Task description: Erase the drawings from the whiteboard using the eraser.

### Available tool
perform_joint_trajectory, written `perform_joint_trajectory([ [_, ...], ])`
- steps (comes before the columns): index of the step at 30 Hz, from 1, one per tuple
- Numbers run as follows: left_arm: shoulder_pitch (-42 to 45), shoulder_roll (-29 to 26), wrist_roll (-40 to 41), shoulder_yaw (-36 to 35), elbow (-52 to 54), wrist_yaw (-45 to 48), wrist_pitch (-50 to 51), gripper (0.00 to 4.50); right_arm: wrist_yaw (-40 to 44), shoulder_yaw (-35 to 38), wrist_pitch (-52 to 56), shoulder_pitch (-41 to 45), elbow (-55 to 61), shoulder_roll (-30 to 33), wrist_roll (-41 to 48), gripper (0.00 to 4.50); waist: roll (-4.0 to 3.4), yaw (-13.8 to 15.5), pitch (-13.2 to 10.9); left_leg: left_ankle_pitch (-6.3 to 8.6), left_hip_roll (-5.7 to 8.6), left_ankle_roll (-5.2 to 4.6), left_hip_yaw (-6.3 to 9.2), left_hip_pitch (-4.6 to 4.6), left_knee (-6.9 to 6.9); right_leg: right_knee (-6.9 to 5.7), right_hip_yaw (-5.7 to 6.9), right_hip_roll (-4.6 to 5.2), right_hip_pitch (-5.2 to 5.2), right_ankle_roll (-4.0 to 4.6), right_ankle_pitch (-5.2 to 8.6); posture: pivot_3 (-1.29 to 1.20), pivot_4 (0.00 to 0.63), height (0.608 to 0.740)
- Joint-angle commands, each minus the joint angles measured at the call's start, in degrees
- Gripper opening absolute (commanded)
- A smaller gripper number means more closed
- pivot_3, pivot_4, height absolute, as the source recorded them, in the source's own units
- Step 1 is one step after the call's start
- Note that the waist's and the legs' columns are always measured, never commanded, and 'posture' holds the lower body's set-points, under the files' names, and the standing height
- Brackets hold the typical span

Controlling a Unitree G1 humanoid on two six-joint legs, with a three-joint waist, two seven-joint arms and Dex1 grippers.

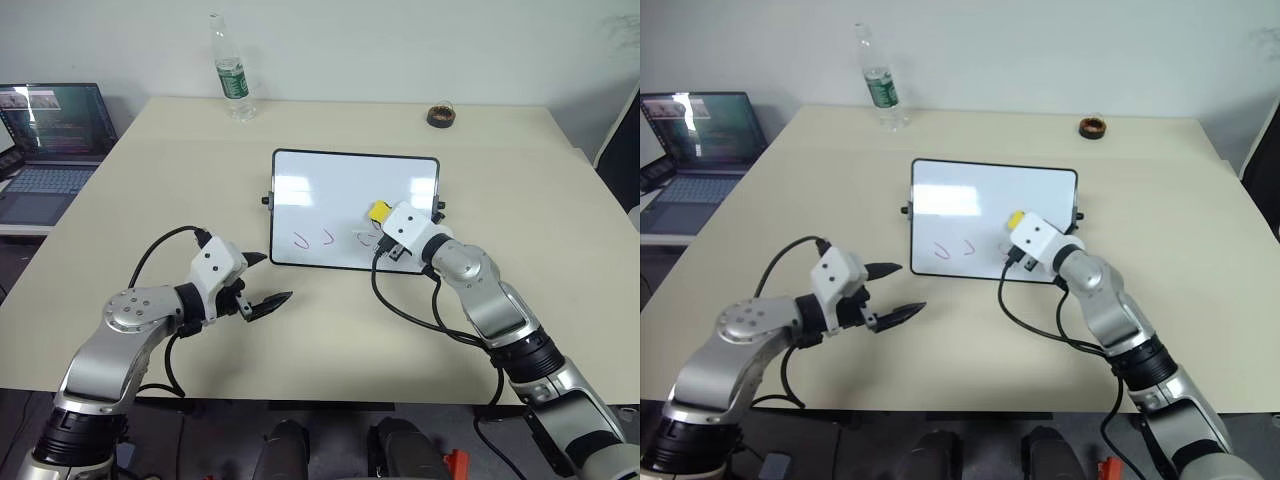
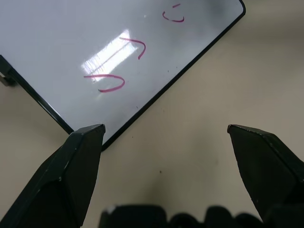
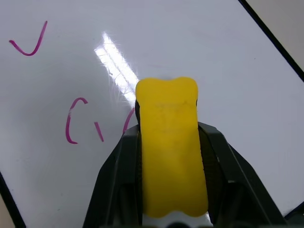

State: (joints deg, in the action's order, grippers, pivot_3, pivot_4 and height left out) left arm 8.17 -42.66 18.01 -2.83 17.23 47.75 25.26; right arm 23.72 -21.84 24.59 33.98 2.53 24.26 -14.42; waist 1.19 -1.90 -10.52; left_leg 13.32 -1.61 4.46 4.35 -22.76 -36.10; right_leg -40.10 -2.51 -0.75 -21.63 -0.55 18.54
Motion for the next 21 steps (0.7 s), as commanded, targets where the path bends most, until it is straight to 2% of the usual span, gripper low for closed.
perform_joint_trajectory([
  [1, -0.3, -0.6, -0.4, -1.0, -0.7, 1.1, -3.4, 4.50, 6.3, -3.8, -0.9, -1.6, 2.2, 0.7, -0.4, 1.20, 0.00, 0.0, 0.0, 0.00, 0.00, 0.00, 0.00, 0.00, 0.00, 0.01, 0.00, 0.00, 0.00, 0.00, 0.00, 0.00, 0.150, 0.740],
  [5, -0.5, -0.4, -1.0, -1.1, -3.1, 2.0, -5.8, 4.50, 4.9, -4.3, -2.7, -0.6, 1.1, 0.6, -4.0, 1.20, 0.00, 0.0, 0.0, 0.00, -0.01, 0.00, 0.00, 0.00, 0.00, -0.01, -0.01, 0.00, -0.01, 0.00, 0.00, 0.00, 0.150, 0.740],
  [9, -0.5, -0.4, -1.4, -0.8, -4.8, 2.8, -7.7, 4.50, -2.8, -1.3, -3.5, 1.6, -1.7, -1.6, -7.7, 1.20, 0.00, 0.0, 0.0, 0.00, 0.00, 0.00, -0.01, 0.00, 0.00, -0.02, -0.01, 0.00, -0.02, 0.01, -0.01, 0.00, 0.150, 0.740],
  [17, 0.6, 0.1, -1.9, 0.0, -5.3, 3.0, -8.3, 4.50, 8.4, -3.8, -0.8, -3.2, 1.1, 1.4, -6.3, 1.20, 0.04, 0.1, 0.0, 0.00, -0.02, -0.01, 0.05, 0.00, 0.00, 0.06, 0.05, 0.02, 0.06, 0.01, 0.00, 0.00, 0.150, 0.740],
  [21, 1.3, 0.3, -1.7, 0.4, -4.5, 2.9, -7.4, 4.50, 3.7, 0.5, -0.9, -2.1, 0.5, 0.3, -7.9, 1.20, 0.04, 0.0, 0.0, 0.00, 0.00, -0.01, 0.05, 0.19, -0.01, 0.01, 0.04, 0.01, 0.21, 0.01, -0.01, 0.00, 0.150, 0.740],
])
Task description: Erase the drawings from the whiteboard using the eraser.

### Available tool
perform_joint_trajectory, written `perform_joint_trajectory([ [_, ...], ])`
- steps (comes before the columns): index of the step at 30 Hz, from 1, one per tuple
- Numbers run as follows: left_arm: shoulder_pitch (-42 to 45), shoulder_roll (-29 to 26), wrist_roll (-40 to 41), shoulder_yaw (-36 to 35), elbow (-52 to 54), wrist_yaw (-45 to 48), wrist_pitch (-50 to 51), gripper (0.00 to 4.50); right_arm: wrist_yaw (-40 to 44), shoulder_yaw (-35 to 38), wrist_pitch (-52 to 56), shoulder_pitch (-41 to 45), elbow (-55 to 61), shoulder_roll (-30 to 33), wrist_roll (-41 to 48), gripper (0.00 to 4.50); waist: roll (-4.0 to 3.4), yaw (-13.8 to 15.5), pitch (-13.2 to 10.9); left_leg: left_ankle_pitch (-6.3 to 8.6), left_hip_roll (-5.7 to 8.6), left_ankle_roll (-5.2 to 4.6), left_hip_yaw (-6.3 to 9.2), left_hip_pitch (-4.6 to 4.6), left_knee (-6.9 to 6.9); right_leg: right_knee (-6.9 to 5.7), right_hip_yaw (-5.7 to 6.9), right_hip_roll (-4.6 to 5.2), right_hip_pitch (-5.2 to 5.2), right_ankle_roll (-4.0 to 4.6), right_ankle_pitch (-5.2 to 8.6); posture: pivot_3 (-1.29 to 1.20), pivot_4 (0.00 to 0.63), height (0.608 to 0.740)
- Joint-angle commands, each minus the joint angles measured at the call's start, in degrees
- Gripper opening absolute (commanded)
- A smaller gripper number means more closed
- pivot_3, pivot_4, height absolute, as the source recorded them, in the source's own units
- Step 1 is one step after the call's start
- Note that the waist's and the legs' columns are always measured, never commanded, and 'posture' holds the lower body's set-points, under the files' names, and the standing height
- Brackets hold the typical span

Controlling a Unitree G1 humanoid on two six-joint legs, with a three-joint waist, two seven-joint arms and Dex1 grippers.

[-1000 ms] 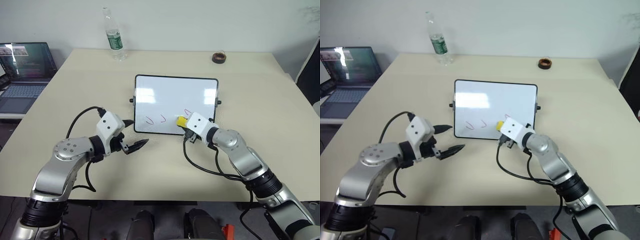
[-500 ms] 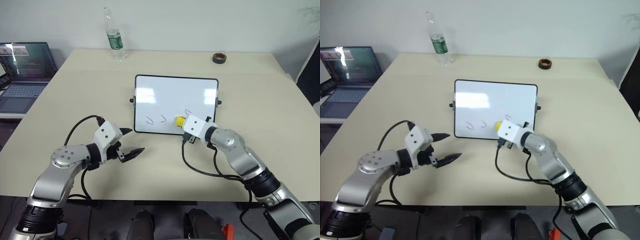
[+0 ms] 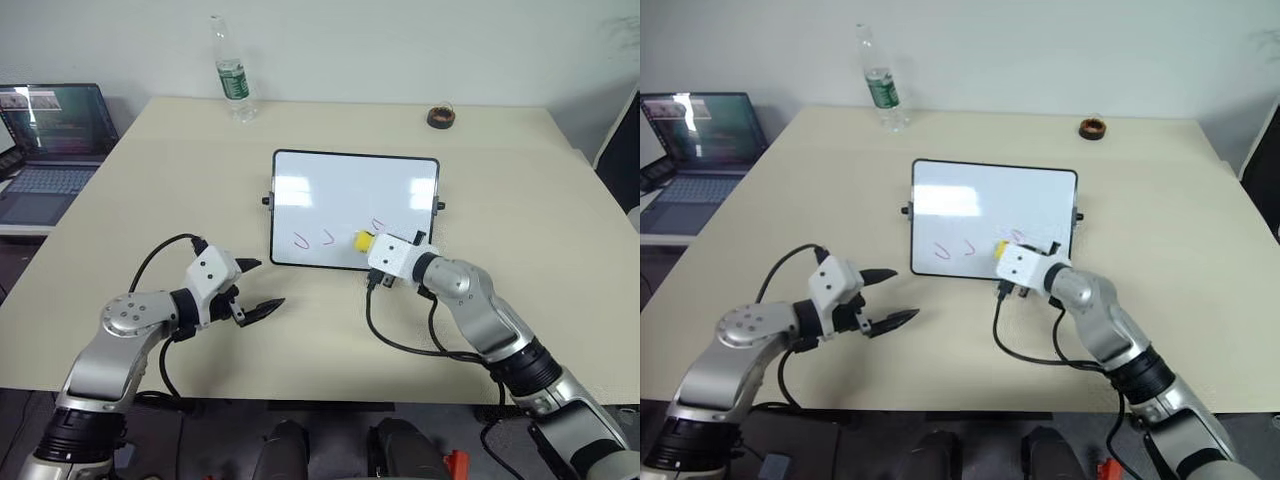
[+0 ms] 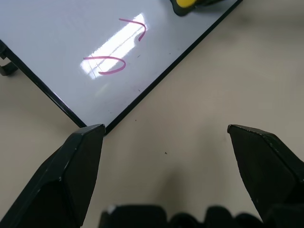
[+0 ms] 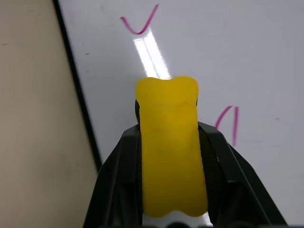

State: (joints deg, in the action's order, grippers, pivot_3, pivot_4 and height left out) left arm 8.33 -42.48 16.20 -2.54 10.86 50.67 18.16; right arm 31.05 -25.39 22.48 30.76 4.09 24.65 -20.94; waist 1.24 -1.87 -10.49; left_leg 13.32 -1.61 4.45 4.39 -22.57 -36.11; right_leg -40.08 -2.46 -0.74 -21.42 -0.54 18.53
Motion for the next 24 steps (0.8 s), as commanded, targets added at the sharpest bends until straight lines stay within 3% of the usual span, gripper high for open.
perform_joint_trajectory([
  [1, 1.2, 0.2, 0.1, 0.2, 2.0, -0.1, -0.1, 4.50, -5.3, 5.0, 1.1, 1.8, -1.7, -0.4, -1.8, 1.20, 0.00, 0.0, 0.0, 0.00, 0.00, 0.00, 0.01, 0.00, 0.00, -0.01, 0.01, -0.01, 0.00, 0.01, 0.00, 0.00, 0.150, 0.740],
  [5, 1.5, 0.5, 0.4, 0.3, 2.5, 0.0, 0.3, 4.50, -6.9, 6.5, 1.1, 2.7, -3.1, -0.9, -1.3, 1.20, 0.00, 0.0, 0.0, -0.01, 0.01, 0.01, 0.01, 0.00, -0.01, -0.01, 0.01, -0.03, 0.00, 0.03, -0.02, 0.00, 0.150, 0.740],
  [13, 2.1, 0.4, 0.7, 0.4, 3.3, 0.0, 1.3, 4.50, 4.2, 3.4, 5.7, -1.3, 1.4, 0.6, 2.4, 1.20, 0.02, 0.0, 0.0, 0.00, 0.00, 0.00, 0.01, 0.00, 0.01, 0.01, 0.00, -0.02, 0.02, 0.03, -0.02, 0.00, 0.150, 0.740],
  [19, 2.4, 0.3, 0.6, 0.6, 3.5, 0.0, 1.7, 4.50, -5.9, 7.4, 3.1, 2.3, -2.9, -1.5, -0.8, 1.20, 0.02, -0.1, 0.0, -0.01, 0.01, 0.00, -0.01, 0.04, 0.00, -0.02, -0.02, -0.04, 0.01, 0.04, -0.03, 0.00, 0.150, 0.740],
  [24, 2.2, 0.2, 0.5, 0.4, 3.7, 0.1, 1.6, 4.50, -3.7, 6.8, 4.7, 1.0, -2.4, -0.8, 0.7, 1.20, 0.02, 0.1, 0.0, -0.01, 0.01, 0.01, 0.01, 0.03, 0.00, -0.01, 0.01, -0.05, 0.02, 0.05, -0.03, 0.00, 0.150, 0.740],
])
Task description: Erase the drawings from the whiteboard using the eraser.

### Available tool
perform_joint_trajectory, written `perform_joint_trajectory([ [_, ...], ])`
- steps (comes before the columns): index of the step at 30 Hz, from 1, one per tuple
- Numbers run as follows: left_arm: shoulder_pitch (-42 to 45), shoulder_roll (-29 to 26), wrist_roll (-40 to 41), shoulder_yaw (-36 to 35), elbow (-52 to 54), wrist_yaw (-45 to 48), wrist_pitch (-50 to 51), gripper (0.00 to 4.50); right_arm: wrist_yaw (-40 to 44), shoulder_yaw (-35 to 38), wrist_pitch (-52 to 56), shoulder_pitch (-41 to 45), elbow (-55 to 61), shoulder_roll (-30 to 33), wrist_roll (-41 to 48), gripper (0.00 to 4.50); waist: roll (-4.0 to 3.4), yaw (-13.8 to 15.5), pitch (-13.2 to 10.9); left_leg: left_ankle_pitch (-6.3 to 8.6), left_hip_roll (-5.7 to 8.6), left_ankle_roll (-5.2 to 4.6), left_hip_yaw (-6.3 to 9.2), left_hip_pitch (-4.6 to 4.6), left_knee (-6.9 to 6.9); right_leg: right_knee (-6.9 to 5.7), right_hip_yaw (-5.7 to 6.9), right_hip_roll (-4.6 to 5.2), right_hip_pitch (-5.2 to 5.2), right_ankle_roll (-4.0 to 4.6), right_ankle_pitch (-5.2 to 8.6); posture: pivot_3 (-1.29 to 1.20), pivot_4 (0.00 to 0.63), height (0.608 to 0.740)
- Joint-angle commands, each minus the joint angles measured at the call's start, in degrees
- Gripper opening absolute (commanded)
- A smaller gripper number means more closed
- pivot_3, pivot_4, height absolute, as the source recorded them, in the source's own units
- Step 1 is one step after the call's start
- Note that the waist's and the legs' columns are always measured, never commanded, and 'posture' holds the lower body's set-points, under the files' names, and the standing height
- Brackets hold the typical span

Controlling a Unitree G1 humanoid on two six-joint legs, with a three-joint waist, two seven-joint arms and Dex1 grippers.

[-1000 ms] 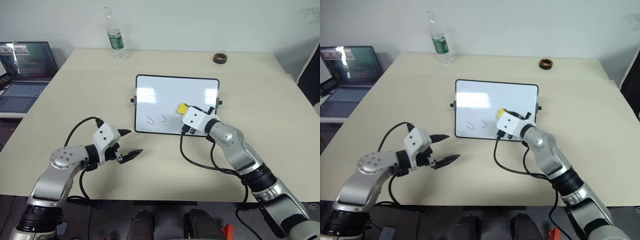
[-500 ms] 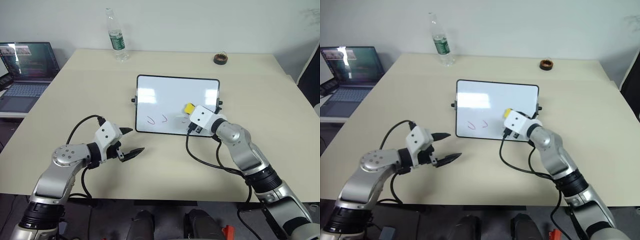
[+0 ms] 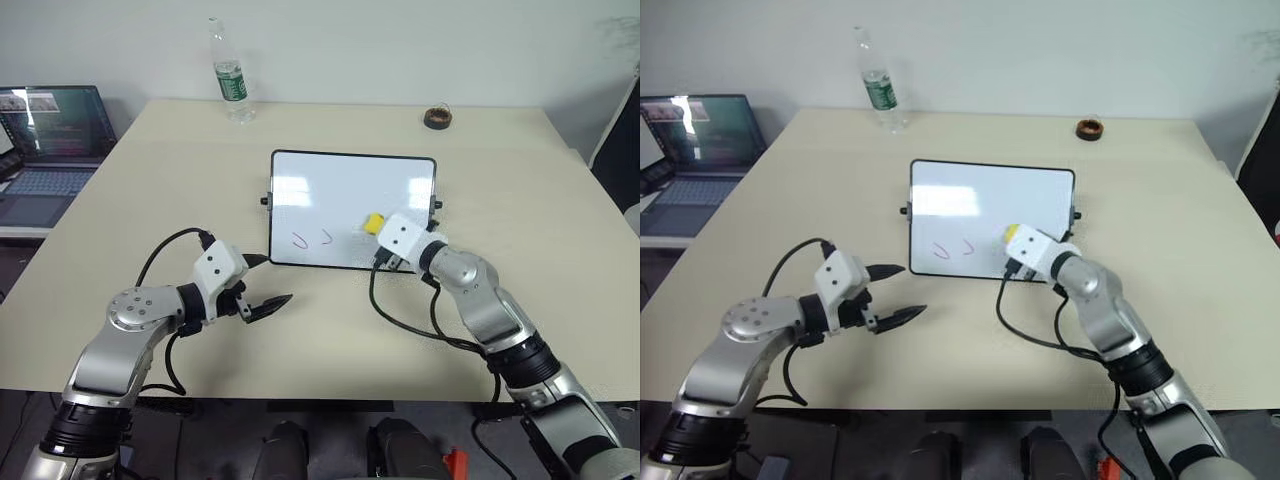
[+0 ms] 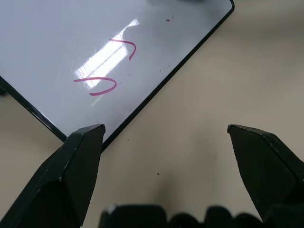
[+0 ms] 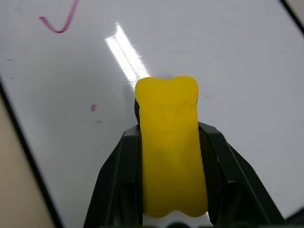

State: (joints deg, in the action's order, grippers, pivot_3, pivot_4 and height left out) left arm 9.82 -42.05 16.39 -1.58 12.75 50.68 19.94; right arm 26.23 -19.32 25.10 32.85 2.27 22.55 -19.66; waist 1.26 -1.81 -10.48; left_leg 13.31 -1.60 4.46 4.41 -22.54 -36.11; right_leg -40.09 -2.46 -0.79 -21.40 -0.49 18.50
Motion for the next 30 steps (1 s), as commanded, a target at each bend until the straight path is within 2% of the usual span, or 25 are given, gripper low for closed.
perform_joint_trajectory([
  [1, 0.7, -0.2, 0.4, -0.5, 1.8, 0.1, -0.1, 4.50, 2.1, 0.3, 2.5, -1.6, -0.1, 1.6, -0.4, 1.20, 0.01, 0.0, 0.0, 0.00, 0.00, 0.00, 0.00, -0.01, 0.00, 0.01, 0.00, 0.00, 0.00, 0.00, 0.00, 0.00, 0.150, 0.740],
  [8, 0.8, -0.1, 0.4, -0.4, 2.1, 0.1, -0.2, 4.50, 10.4, -1.4, 6.4, -5.1, 5.3, 2.9, 2.9, 1.20, 0.03, -0.1, 0.0, 0.00, -0.01, 0.00, 0.00, 0.01, 0.00, 0.01, 0.00, 0.01, 0.02, 0.00, 0.00, 0.00, 0.150, 0.740],
  [14, 1.5, 0.1, 0.4, 0.1, 2.3, 0.0, 0.2, 4.50, 0.0, 3.0, 3.5, -1.1, 0.7, 0.4, 0.5, 1.19, 0.03, -0.5, 0.0, 0.00, -0.01, 0.00, -0.01, 0.04, 0.00, -0.01, -0.04, -0.03, 0.00, 0.01, -0.01, 0.00, 0.150, 0.740],
  [23, 1.5, 0.1, 0.4, -0.1, 3.2, -0.2, 1.0, 4.50, 0.2, 2.8, 4.4, -2.3, -0.2, 0.9, 1.5, 1.19, 0.03, -0.4, 0.0, 0.00, 0.00, 0.00, 0.00, 0.02, 0.01, 0.01, -0.02, -0.02, 0.01, 0.01, -0.01, 0.00, 0.150, 0.740],
  [30, 1.1, 0.0, 0.0, -0.2, 2.8, -0.1, 0.5, 4.50, 8.7, -1.6, 4.1, -4.4, 5.1, 2.5, 3.5, 1.19, 0.05, -0.1, 0.0, 0.00, 0.00, 0.00, 0.00, 0.03, 0.01, 0.04, -0.01, -0.02, 0.04, 0.00, 0.00, 0.00, 0.150, 0.740],
])
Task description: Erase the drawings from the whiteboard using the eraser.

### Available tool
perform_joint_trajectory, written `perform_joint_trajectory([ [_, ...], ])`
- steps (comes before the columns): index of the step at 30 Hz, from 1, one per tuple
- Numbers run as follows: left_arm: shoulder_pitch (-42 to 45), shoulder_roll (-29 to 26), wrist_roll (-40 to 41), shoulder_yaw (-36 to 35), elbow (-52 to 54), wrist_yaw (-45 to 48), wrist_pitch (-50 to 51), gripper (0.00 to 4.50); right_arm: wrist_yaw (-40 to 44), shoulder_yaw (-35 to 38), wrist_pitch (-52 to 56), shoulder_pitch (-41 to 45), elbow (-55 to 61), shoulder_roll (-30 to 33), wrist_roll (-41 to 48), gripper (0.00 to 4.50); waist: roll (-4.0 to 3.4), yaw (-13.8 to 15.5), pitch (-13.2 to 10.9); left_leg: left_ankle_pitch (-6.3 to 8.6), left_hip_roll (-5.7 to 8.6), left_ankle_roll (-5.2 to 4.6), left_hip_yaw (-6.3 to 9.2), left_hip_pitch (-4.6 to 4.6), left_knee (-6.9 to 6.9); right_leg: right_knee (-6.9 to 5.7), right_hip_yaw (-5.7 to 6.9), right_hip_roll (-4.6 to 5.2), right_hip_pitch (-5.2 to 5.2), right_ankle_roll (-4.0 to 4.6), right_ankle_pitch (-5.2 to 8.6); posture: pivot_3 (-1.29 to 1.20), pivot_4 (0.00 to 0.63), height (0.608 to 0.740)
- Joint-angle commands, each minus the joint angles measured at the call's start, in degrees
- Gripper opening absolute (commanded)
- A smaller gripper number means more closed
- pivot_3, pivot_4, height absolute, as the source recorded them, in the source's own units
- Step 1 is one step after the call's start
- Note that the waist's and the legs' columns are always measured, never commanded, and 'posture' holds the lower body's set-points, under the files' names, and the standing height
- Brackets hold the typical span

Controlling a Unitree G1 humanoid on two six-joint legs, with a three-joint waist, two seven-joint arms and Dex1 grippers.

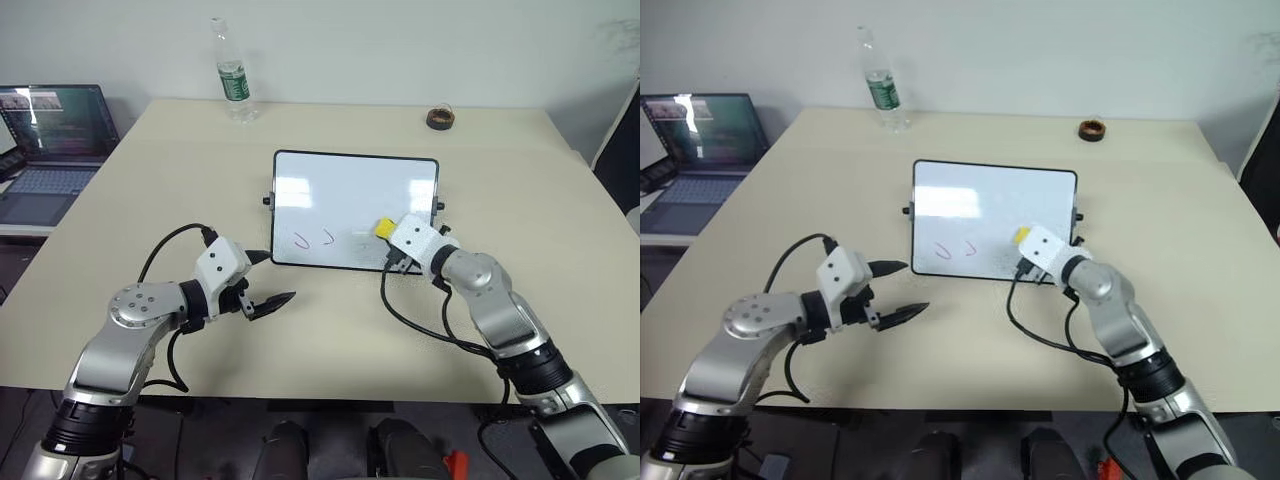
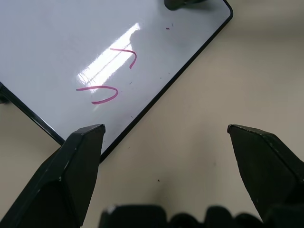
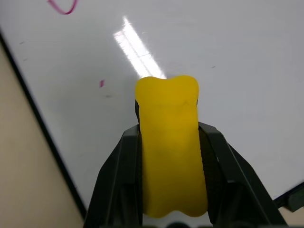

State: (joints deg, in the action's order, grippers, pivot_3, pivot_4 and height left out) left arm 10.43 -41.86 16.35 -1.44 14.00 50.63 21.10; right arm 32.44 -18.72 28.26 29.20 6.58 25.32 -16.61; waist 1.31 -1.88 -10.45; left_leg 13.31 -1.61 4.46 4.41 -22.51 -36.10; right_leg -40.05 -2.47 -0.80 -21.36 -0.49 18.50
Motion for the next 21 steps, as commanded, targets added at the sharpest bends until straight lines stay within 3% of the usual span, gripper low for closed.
perform_joint_trajectory([
  [1, 0.6, -0.1, 0.0, -0.3, 1.4, -0.1, -0.8, 4.50, 2.6, -2.9, 0.5, -0.4, 0.9, -0.5, 0.0, 1.19, 0.00, -0.1, 0.0, 0.00, -0.01, 0.00, 0.00, 0.01, 0.00, 0.00, 0.00, -0.01, 0.00, 0.00, 0.00, 0.00, 0.150, 0.740],
  [11, 1.0, 0.2, -0.6, 0.1, 0.6, -0.1, -1.4, 4.50, 0.1, -6.5, -5.3, 3.6, -1.8, -3.4, -4.1, 1.19, 0.00, -0.7, 0.0, 0.00, -0.02, 0.00, 0.01, -0.08, 0.04, 0.01, 0.01, -0.03, -0.09, 0.00, 0.00, 0.00, 0.150, 0.740],
  [21, -0.2, 0.3, -0.6, -0.6, 2.1, -0.5, -0.8, 4.50, 1.0, 1.3, -0.8, -0.4, -2.1, 1.1, -0.9, 1.19, -0.01, 0.1, 0.0, 0.01, -0.02, 0.00, 0.05, -0.15, 0.03, 0.06, 0.06, 0.01, -0.09, 0.00, 0.00, 0.00, 0.150, 0.740],
])
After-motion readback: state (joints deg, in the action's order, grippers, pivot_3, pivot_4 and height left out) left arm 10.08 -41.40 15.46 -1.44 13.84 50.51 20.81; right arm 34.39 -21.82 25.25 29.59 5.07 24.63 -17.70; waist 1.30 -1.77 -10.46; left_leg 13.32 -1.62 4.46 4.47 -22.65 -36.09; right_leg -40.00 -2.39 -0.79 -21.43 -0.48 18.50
